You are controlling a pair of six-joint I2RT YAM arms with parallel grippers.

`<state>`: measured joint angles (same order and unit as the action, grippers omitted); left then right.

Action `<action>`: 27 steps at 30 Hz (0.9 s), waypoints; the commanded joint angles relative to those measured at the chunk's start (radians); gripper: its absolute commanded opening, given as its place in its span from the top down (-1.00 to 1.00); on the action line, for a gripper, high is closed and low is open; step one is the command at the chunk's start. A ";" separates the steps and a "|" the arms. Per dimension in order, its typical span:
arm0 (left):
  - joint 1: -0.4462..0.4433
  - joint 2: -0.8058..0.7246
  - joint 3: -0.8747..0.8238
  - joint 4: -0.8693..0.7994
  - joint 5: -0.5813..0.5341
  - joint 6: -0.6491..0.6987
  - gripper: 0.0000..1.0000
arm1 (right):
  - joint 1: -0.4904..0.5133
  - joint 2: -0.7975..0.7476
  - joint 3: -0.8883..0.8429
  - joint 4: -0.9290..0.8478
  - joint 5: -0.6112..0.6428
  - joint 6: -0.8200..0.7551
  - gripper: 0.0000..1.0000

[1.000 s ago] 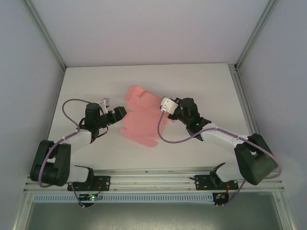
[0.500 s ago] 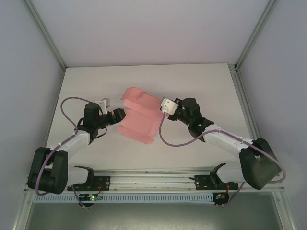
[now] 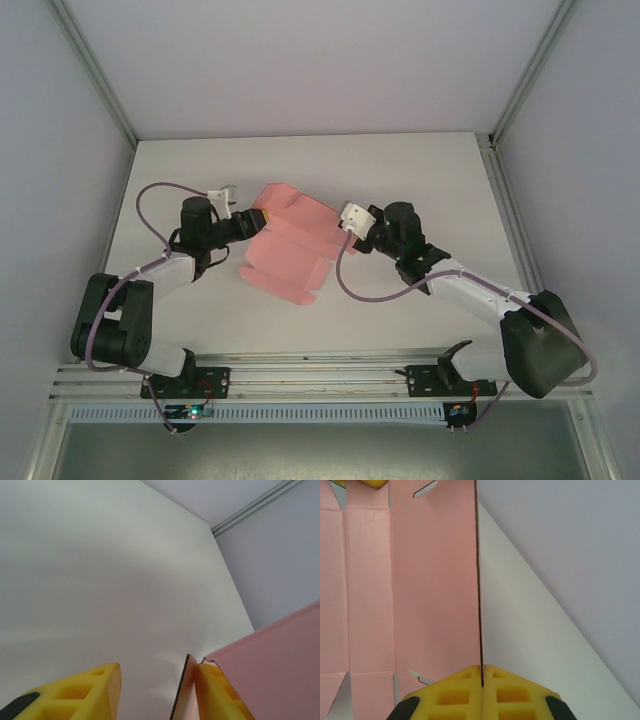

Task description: Assemble paper box

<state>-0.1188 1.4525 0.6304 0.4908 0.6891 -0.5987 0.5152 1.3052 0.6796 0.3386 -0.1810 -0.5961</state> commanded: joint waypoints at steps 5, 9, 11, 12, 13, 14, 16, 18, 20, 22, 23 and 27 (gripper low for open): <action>-0.010 0.002 0.004 0.059 0.021 0.016 0.72 | -0.019 0.001 0.051 -0.013 -0.034 0.100 1.00; -0.011 -0.006 -0.018 0.089 0.008 0.035 1.00 | -0.021 0.011 0.058 -0.030 -0.053 0.133 1.00; -0.014 -0.017 -0.024 0.081 -0.007 0.067 1.00 | -0.024 0.022 0.073 -0.045 -0.041 0.177 1.00; -0.022 -0.028 -0.024 0.058 -0.027 0.094 1.00 | -0.024 0.030 0.086 -0.066 -0.033 0.188 1.00; -0.038 -0.045 -0.026 0.024 -0.059 0.139 1.00 | -0.023 0.039 0.101 -0.089 -0.027 0.200 1.00; -0.059 -0.064 -0.024 -0.016 -0.104 0.186 1.00 | -0.020 0.046 0.112 -0.105 -0.019 0.211 1.00; -0.125 -0.120 -0.019 -0.121 -0.239 0.303 1.00 | -0.014 0.059 0.129 -0.130 -0.006 0.230 1.00; -0.208 -0.176 -0.010 -0.224 -0.410 0.411 1.00 | -0.008 0.069 0.140 -0.144 0.011 0.245 1.00; -0.259 -0.224 -0.016 -0.265 -0.515 0.465 1.00 | 0.001 0.079 0.150 -0.163 0.019 0.243 1.00; -0.277 -0.262 -0.027 -0.265 -0.535 0.485 1.00 | 0.019 0.088 0.153 -0.170 0.043 0.236 1.00; -0.289 -0.272 -0.025 -0.278 -0.564 0.500 1.00 | 0.025 0.095 0.163 -0.185 0.060 0.244 1.00; -0.332 -0.253 0.020 -0.366 -0.657 0.539 1.00 | 0.049 0.111 0.206 -0.229 0.089 0.279 1.00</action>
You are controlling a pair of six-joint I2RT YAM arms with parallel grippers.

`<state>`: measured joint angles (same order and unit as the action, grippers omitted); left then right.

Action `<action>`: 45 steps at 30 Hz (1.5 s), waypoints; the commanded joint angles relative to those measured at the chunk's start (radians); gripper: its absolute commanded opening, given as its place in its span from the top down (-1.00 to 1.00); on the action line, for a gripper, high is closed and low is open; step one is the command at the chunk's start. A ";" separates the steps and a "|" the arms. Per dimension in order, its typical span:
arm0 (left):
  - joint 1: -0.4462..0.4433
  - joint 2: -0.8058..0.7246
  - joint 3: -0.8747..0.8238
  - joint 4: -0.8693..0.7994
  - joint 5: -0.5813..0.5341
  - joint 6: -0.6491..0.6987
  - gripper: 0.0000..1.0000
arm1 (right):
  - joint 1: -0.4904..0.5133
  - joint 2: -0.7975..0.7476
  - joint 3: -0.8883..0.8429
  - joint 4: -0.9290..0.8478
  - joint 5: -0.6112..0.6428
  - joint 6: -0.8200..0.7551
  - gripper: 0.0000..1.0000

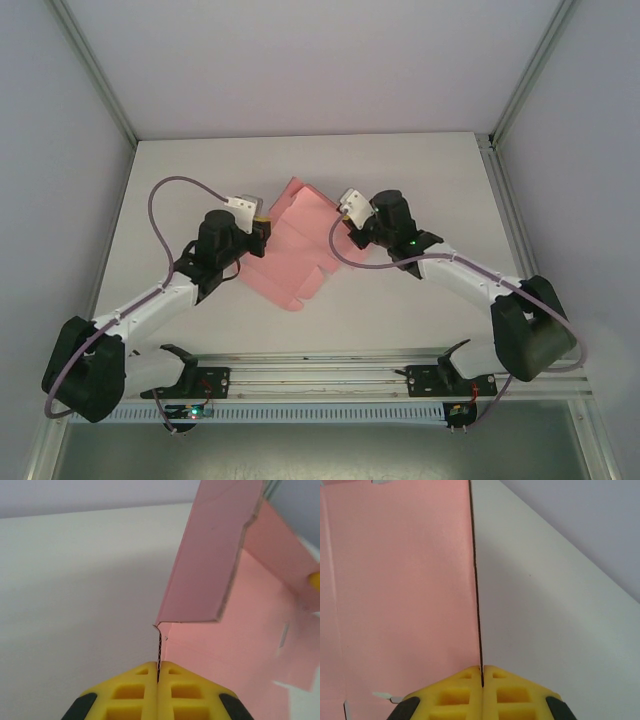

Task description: Assemble paper box

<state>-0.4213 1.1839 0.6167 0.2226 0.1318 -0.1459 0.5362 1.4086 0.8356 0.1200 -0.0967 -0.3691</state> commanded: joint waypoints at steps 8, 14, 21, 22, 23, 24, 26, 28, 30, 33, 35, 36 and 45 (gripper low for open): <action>-0.030 0.039 -0.044 0.054 -0.158 -0.057 1.00 | -0.029 0.034 0.094 -0.124 -0.004 0.226 1.00; -0.031 0.060 -0.063 0.048 -0.112 -0.110 1.00 | -0.049 0.047 0.106 -0.157 -0.125 0.283 1.00; 0.059 0.083 -0.083 0.106 -0.103 -0.423 1.00 | -0.047 0.030 0.085 -0.170 -0.158 0.237 1.00; 0.072 0.094 -0.080 0.132 -0.047 -0.460 1.00 | -0.042 0.029 0.082 -0.169 -0.175 0.228 1.00; 0.073 0.105 -0.068 0.134 -0.029 -0.507 1.00 | -0.034 0.027 0.078 -0.161 -0.181 0.226 1.00; 0.074 0.118 -0.050 0.109 -0.029 -0.562 1.00 | -0.025 0.027 0.076 -0.157 -0.181 0.225 1.00; 0.081 0.150 0.010 -0.003 -0.041 -0.667 1.00 | -0.011 0.027 0.079 -0.158 -0.167 0.222 1.00; 0.085 0.174 0.048 -0.041 0.010 -0.661 1.00 | -0.005 0.028 0.082 -0.158 -0.156 0.226 1.00; 0.083 0.190 0.065 -0.027 0.056 -0.648 1.00 | 0.000 0.035 0.090 -0.163 -0.157 0.231 1.00; 0.082 0.198 0.070 0.010 0.128 -0.563 1.00 | 0.021 0.052 0.111 -0.193 -0.129 0.192 1.00; 0.081 0.183 0.079 -0.013 0.138 -0.519 1.00 | 0.025 0.061 0.119 -0.201 -0.103 0.190 1.00; 0.079 0.172 0.077 -0.005 0.164 -0.477 1.00 | 0.025 0.062 0.120 -0.200 -0.105 0.190 1.00; -0.075 0.125 0.121 -0.203 -0.096 0.067 0.96 | 0.045 0.072 0.126 -0.233 -0.036 0.117 1.00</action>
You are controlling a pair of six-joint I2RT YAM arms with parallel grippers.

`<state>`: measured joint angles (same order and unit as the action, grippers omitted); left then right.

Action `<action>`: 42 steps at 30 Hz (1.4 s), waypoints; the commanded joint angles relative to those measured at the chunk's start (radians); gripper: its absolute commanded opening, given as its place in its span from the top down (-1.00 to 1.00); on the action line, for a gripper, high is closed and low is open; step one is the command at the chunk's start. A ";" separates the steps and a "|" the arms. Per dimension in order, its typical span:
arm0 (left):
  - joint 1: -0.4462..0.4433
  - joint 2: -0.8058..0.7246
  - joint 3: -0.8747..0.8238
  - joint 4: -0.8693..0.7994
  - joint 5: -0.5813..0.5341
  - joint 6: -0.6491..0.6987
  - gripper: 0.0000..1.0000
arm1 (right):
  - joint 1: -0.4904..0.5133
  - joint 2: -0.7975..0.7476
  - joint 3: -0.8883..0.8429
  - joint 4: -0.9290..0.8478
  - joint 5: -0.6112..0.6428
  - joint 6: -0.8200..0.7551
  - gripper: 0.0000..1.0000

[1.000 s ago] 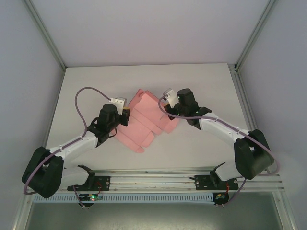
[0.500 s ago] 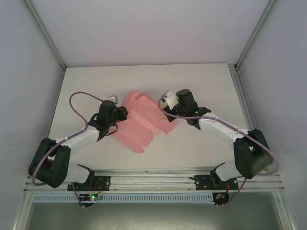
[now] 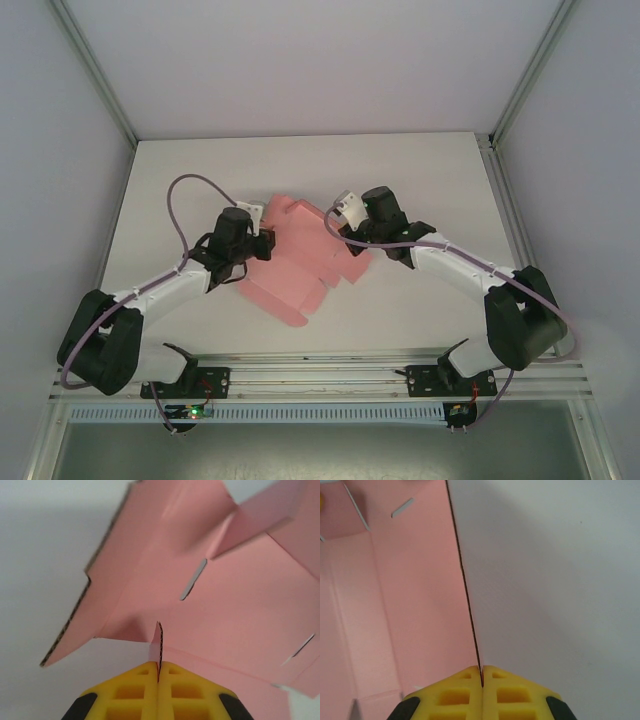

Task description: Assemble paper box

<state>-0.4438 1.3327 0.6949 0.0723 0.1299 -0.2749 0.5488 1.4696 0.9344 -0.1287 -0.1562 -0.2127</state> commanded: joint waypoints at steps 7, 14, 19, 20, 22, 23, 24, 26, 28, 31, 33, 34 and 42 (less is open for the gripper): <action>-0.265 0.054 0.029 0.063 -0.383 0.447 0.96 | 0.069 0.005 -0.015 0.059 0.058 -0.147 1.00; -0.402 0.245 0.151 0.003 -0.585 0.576 0.92 | 0.086 -0.001 -0.049 0.115 0.068 -0.270 1.00; -0.427 0.329 0.181 0.039 -0.559 0.489 0.97 | 0.089 -0.003 -0.068 0.139 0.061 -0.341 1.00; -0.427 0.316 0.166 0.066 -0.534 0.465 0.95 | 0.089 -0.006 -0.074 0.149 0.069 -0.357 1.00; -0.422 0.280 0.138 0.105 -0.520 0.434 0.90 | 0.089 -0.007 -0.084 0.161 0.098 -0.398 1.00; -0.418 0.256 0.124 0.118 -0.525 0.419 0.86 | 0.089 -0.009 -0.090 0.164 0.117 -0.429 1.00; -0.410 0.231 0.109 0.126 -0.534 0.405 0.79 | 0.089 -0.010 -0.094 0.166 0.136 -0.459 1.00; -0.382 0.170 0.072 0.138 -0.542 0.355 0.57 | 0.089 -0.011 -0.100 0.166 0.165 -0.533 1.00; -0.341 0.102 0.027 0.146 -0.532 0.274 0.41 | 0.089 -0.016 -0.108 0.175 0.178 -0.622 1.00; -0.260 -0.013 -0.034 0.117 -0.421 0.157 -0.01 | 0.088 -0.018 -0.101 0.197 0.199 -0.716 1.00; -0.232 -0.102 -0.064 0.094 -0.413 0.100 -0.30 | 0.091 -0.013 -0.084 0.211 0.232 -0.779 1.00; -0.227 -0.149 -0.074 0.076 -0.432 0.070 -0.54 | 0.098 -0.009 -0.083 0.232 0.252 -0.821 1.00; -0.012 -0.372 -0.062 -0.199 -0.494 -0.268 -1.00 | 0.158 0.086 -0.220 0.655 0.439 -1.190 1.00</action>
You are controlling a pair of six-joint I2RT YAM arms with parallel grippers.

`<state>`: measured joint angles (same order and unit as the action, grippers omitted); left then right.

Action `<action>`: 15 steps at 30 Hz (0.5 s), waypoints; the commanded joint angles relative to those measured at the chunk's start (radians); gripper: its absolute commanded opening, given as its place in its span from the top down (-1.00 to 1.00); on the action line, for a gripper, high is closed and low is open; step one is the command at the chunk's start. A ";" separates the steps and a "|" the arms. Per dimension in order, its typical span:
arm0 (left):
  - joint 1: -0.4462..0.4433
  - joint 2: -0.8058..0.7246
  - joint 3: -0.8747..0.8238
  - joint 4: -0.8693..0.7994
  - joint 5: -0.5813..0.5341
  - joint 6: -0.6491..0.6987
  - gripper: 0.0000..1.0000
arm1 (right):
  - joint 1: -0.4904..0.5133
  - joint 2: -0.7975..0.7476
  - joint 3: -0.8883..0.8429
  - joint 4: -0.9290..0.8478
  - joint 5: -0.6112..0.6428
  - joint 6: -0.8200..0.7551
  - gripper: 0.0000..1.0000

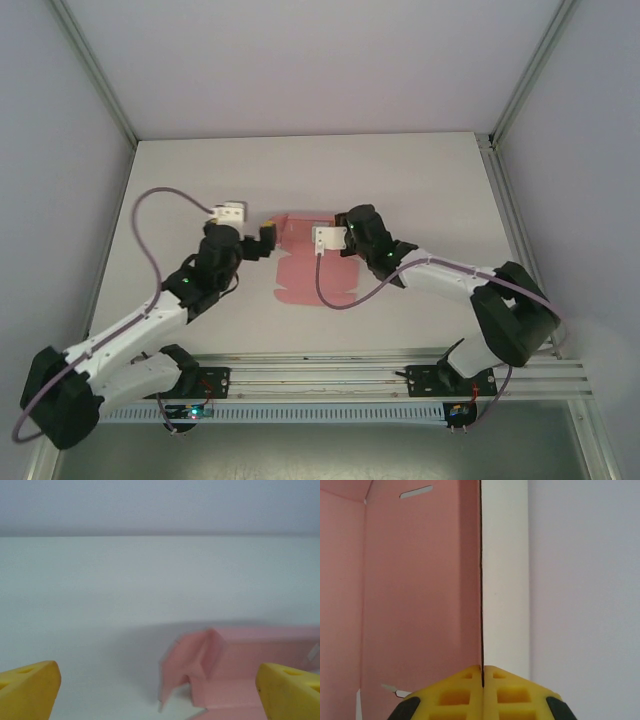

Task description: Assemble paper box

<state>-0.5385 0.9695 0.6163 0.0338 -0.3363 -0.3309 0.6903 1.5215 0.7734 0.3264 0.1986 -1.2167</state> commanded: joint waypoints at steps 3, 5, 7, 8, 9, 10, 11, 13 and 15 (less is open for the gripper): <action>0.200 0.027 0.040 -0.250 -0.015 -0.313 -1.00 | 0.024 0.071 -0.116 0.391 0.087 -0.225 1.00; 0.261 0.074 0.051 -0.266 0.006 -0.355 -1.00 | 0.039 0.090 -0.136 0.422 0.090 -0.233 1.00; 0.311 0.146 0.070 -0.267 0.047 -0.377 -1.00 | 0.053 0.108 -0.160 0.468 0.093 -0.225 1.00; 0.326 0.182 0.078 -0.249 0.073 -0.369 -1.00 | 0.057 0.117 -0.173 0.497 0.095 -0.230 1.00; 0.335 0.223 0.089 -0.230 0.086 -0.361 -1.00 | 0.061 0.130 -0.190 0.538 0.096 -0.232 1.00; 0.340 0.267 0.105 -0.216 0.105 -0.348 -1.00 | 0.065 0.145 -0.205 0.567 0.103 -0.242 1.00; 0.343 0.303 0.119 -0.195 0.131 -0.323 -1.00 | 0.068 0.157 -0.215 0.600 0.111 -0.251 1.00; 0.345 0.370 0.134 -0.144 0.168 -0.291 -0.98 | 0.085 0.181 -0.229 0.669 0.141 -0.235 1.00; 0.348 0.428 0.145 -0.105 0.168 -0.286 -0.96 | 0.095 0.197 -0.239 0.696 0.155 -0.217 1.00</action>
<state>-0.2016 1.3479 0.7261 -0.1379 -0.2085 -0.6296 0.7654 1.6878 0.5613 0.9272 0.3107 -1.4216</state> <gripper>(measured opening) 0.985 0.050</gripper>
